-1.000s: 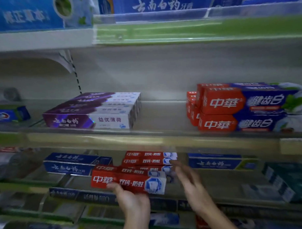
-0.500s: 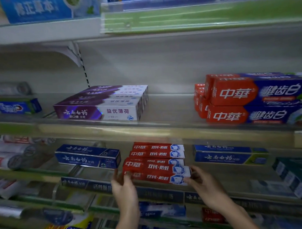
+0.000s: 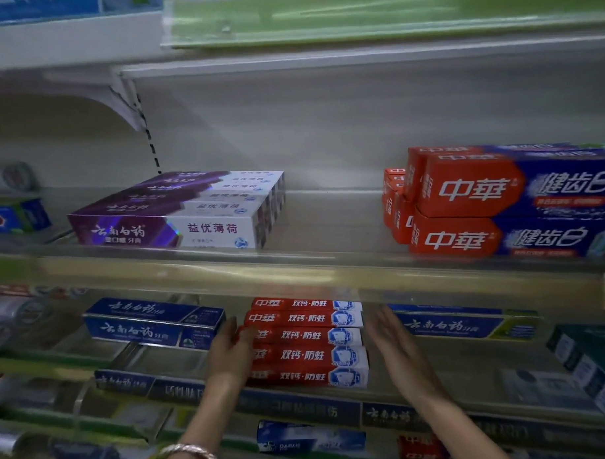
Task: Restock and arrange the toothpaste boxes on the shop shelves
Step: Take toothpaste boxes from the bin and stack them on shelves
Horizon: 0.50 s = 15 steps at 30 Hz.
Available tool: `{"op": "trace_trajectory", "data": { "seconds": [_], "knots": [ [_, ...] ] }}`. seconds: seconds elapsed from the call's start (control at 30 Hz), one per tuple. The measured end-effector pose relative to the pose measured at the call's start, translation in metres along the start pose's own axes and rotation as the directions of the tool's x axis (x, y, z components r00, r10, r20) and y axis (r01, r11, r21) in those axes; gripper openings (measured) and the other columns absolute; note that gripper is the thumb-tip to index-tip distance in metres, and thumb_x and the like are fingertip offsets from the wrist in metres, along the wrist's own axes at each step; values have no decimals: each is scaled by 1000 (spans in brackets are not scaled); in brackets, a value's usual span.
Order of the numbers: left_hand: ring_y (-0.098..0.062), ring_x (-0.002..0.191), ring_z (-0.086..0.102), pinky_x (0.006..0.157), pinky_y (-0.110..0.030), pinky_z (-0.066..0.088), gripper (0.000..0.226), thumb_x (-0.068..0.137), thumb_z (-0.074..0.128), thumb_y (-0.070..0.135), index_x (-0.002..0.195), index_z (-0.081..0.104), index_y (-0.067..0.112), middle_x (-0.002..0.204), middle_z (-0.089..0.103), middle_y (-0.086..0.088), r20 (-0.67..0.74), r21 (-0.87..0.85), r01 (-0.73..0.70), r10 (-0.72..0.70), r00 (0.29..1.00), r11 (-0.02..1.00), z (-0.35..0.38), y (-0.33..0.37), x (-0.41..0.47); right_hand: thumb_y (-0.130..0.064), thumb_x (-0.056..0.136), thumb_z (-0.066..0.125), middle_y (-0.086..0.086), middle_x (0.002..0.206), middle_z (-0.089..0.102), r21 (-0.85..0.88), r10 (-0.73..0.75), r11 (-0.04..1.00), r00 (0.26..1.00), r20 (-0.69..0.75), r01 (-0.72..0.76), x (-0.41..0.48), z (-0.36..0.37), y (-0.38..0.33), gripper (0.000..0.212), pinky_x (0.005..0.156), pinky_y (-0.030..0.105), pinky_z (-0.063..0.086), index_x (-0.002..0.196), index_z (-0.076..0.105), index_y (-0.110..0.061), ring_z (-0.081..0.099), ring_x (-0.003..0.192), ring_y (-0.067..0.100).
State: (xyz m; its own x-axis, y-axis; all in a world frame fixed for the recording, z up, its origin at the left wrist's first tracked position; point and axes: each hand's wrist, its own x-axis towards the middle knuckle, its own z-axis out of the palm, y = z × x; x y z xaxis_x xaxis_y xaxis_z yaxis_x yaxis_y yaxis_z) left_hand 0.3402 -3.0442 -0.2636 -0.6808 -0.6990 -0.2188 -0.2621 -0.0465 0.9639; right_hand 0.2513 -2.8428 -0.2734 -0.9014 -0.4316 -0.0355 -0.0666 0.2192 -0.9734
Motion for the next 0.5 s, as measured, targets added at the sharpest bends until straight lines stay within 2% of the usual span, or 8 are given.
{"op": "trace_trajectory", "data": {
  "seconds": [0.07,0.1,0.17,0.2,0.27,0.33,0.43,0.5],
  "knots": [
    [-30,104,62,89,-45,49,51,94,51,39,140,41,18,125,59,-10,71,1,-22,22,997,1000,-4,3,9,-74,81,43,-17,144,39,55,31,998,999,-32,-30,16,9,1,69,105,35,36,138,38,-37,45,125,3],
    [-27,97,64,84,-43,51,48,93,51,43,134,46,19,117,62,-7,111,6,-42,41,993,999,-6,4,13,-71,83,43,-5,134,55,88,48,995,998,-45,-44,24,15,2,62,91,35,51,129,47,-30,61,111,8],
    [-28,92,68,80,-45,54,50,87,52,52,126,51,20,110,66,-6,176,6,-52,50,983,999,-10,4,23,-47,95,43,7,101,66,178,92,981,991,-99,-74,39,26,2,34,58,27,54,109,50,-18,71,77,13],
    [-31,91,70,82,-49,55,54,83,53,55,124,53,21,108,69,-9,217,-6,-36,36,975,999,-11,5,28,-38,98,42,8,93,64,220,115,972,985,-125,-86,46,30,2,22,55,29,53,99,48,-17,70,70,17],
    [-31,86,72,79,-49,55,48,83,53,54,117,55,20,98,74,-10,289,-58,8,9,957,998,-13,9,35,-30,98,41,13,87,58,296,163,949,974,-159,-111,53,35,-2,19,66,40,55,84,43,-17,65,71,25],
    [-29,73,72,68,-40,56,34,92,47,47,105,56,16,77,76,-7,300,-75,32,-8,954,997,-13,9,44,-24,98,41,10,74,57,374,195,918,970,-142,-130,56,38,-7,25,73,45,52,75,41,-16,61,65,26],
    [-25,64,68,62,-34,53,34,96,44,44,94,58,13,62,73,-5,294,-46,83,-66,954,996,-8,9,57,-24,99,42,5,60,58,427,201,893,975,-98,-141,53,38,-8,28,63,36,50,72,43,-14,59,55,22],
    [-24,61,68,63,-35,53,37,96,44,44,94,61,11,64,72,-6,295,-52,109,-89,951,993,-6,6,64,-34,98,41,8,70,67,436,168,889,986,-20,-143,49,40,-1,28,61,34,54,85,52,-12,68,59,22]
  ]
}}
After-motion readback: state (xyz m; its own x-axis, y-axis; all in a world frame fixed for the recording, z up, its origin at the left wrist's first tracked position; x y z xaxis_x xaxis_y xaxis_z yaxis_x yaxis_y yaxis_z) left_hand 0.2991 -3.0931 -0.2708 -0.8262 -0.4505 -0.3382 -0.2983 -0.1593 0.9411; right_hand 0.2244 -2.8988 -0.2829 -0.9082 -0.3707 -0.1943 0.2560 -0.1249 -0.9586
